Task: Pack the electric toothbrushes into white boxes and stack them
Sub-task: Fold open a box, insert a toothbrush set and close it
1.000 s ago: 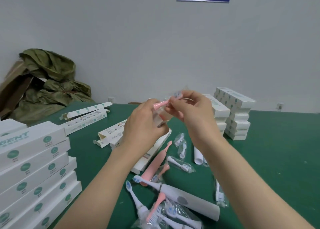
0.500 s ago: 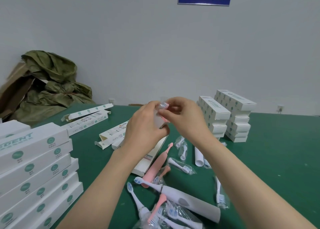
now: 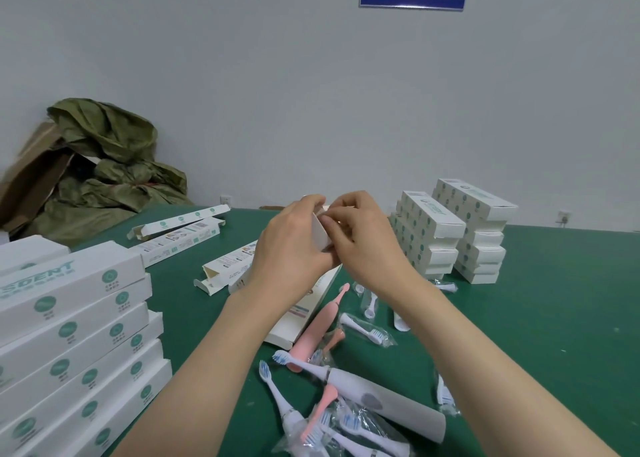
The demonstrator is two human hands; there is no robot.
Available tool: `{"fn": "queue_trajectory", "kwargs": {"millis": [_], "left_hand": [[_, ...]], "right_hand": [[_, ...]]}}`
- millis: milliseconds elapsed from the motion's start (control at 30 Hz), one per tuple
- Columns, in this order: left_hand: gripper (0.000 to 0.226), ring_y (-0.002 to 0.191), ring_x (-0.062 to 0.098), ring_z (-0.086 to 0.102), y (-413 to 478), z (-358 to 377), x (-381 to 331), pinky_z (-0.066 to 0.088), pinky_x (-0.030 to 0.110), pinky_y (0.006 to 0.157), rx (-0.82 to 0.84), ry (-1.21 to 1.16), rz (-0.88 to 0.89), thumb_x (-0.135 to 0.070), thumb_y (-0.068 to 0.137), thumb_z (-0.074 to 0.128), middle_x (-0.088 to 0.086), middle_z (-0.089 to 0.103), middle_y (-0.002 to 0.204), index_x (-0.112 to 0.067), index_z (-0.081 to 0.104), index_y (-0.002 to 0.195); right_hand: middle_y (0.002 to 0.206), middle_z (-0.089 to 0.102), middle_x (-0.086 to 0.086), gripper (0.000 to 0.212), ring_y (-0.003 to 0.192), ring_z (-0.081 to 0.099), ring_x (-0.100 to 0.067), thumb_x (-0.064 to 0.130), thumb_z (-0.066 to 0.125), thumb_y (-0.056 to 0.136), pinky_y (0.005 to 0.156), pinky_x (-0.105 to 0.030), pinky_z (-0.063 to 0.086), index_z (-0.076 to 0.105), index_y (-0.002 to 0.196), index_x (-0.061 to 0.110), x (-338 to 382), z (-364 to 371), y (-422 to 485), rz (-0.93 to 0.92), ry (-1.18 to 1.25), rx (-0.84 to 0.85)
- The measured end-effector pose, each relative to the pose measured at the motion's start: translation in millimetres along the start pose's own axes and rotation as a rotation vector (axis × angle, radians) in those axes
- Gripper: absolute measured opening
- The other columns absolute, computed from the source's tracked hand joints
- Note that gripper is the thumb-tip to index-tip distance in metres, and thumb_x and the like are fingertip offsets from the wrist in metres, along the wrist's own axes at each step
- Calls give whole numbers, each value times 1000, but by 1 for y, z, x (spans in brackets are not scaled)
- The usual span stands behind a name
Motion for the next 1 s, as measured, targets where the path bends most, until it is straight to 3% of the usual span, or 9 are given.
{"fn": "queue_trajectory", "kwargs": {"millis": [167, 267, 333, 433, 567, 700, 767, 933, 1000], "left_hand": [[60, 102, 23, 52, 4, -5, 10, 35, 28, 75, 22, 99, 0, -24, 75, 69, 4, 59, 120, -16, 50, 131], [60, 108, 27, 52, 8, -15, 23, 37, 31, 79, -15, 143, -73, -23, 75, 68, 5, 59, 124, -15, 50, 131], [60, 108, 28, 54, 9, -18, 30, 39, 31, 82, -30, 146, -111, -24, 74, 69, 6, 60, 124, -16, 51, 131], [60, 106, 28, 55, 8, -16, 31, 41, 33, 84, -25, 129, -115, -24, 73, 70, 6, 60, 122, -17, 52, 129], [59, 107, 27, 53, 5, -10, 28, 37, 29, 79, 25, 127, -85, -23, 73, 70, 5, 60, 121, -17, 52, 129], [59, 105, 24, 52, 4, -9, 28, 36, 28, 76, 63, 126, -62, -24, 74, 70, 4, 59, 121, -18, 50, 129], [58, 102, 23, 52, 5, -8, 28, 36, 28, 76, 60, 120, -53, -24, 73, 70, 3, 59, 119, -19, 51, 128], [55, 88, 15, 50, 4, -2, 20, 34, 25, 70, 67, 73, -9, -23, 68, 73, -5, 62, 105, -20, 56, 120], [42, 78, 12, 49, 3, 1, 14, 33, 21, 59, 86, 96, -21, -24, 67, 68, -17, 57, 86, -26, 57, 107]], "right_hand": [[66, 63, 14, 28, 62, 51, -2, 14, 51, 90, 62, -17, 41, 68, 71, 26, -28, -17, -17, 316, 499, -298], [69, 66, 0, 24, 64, 53, -10, 12, 53, 90, 70, -32, 48, 69, 72, 16, -49, -9, -33, 460, 283, 9], [81, 71, -3, 12, 68, 57, -11, 9, 61, 85, 73, -27, 48, 71, 79, 12, -56, 3, -46, 360, 64, 320], [82, 66, 8, 17, 70, 55, -5, 6, 69, 79, 64, -6, 41, 73, 86, 22, -63, 20, -56, 165, -97, 568], [88, 58, 10, 20, 76, 49, -6, 10, 70, 80, 68, -13, 35, 71, 100, 15, -69, 39, -62, 2, -209, 737], [86, 64, 8, 9, 73, 52, -5, 17, 67, 85, 70, -16, 39, 71, 92, 14, -73, 28, -57, -18, -259, 727], [73, 62, 16, 7, 61, 50, 4, 22, 66, 87, 62, -9, 35, 69, 86, 16, -69, 4, -45, 87, -119, 595], [84, 71, -8, 4, 74, 65, -12, 8, 68, 80, 70, -20, 52, 71, 81, 10, -18, -38, -23, 239, 973, 295], [87, 71, -16, 7, 87, 69, -25, 1, 69, 75, 82, -34, 56, 70, 82, -1, 0, -27, -17, 262, 1000, 234]]}}
Point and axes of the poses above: each hand's wrist, its own y-axis towards the middle knuckle, its own z-axis out of the palm, x = y × z, the point moved 2 cm from there along y, towards the middle knuckle
